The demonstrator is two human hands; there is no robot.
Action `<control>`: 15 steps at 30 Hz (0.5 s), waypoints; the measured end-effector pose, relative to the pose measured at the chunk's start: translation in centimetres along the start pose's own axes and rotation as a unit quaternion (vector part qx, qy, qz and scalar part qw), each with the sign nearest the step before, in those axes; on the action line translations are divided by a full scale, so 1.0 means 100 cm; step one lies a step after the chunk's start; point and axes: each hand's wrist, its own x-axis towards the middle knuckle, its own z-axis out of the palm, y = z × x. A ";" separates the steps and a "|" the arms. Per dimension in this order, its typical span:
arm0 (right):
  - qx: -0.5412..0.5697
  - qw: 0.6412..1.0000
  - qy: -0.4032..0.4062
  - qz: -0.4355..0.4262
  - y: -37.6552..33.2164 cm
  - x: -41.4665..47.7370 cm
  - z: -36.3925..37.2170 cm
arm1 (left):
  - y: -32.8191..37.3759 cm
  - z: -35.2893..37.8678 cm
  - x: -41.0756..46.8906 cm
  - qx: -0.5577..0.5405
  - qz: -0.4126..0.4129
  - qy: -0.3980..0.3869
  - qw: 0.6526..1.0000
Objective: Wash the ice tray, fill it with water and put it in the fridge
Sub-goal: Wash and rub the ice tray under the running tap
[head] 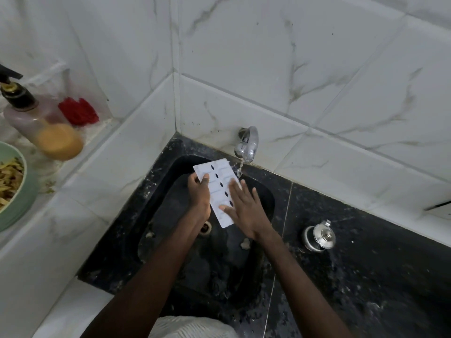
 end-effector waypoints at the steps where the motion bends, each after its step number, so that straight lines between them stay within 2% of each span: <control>1: -0.001 1.000 0.000 -0.013 0.001 -0.008 0.004 | 0.003 -0.001 0.002 -0.012 0.002 0.007 1.000; 7: 0.018 0.998 0.011 0.056 0.012 -0.007 0.003 | 0.002 0.004 -0.008 -0.071 -0.032 -0.013 0.997; 12: -0.002 1.000 0.016 -0.010 0.008 -0.019 0.001 | 0.015 0.003 -0.004 -0.125 -0.012 0.014 0.992; 15: 0.038 0.998 0.029 0.037 0.027 -0.021 -0.003 | 0.017 0.001 -0.002 -0.142 -0.017 0.006 0.990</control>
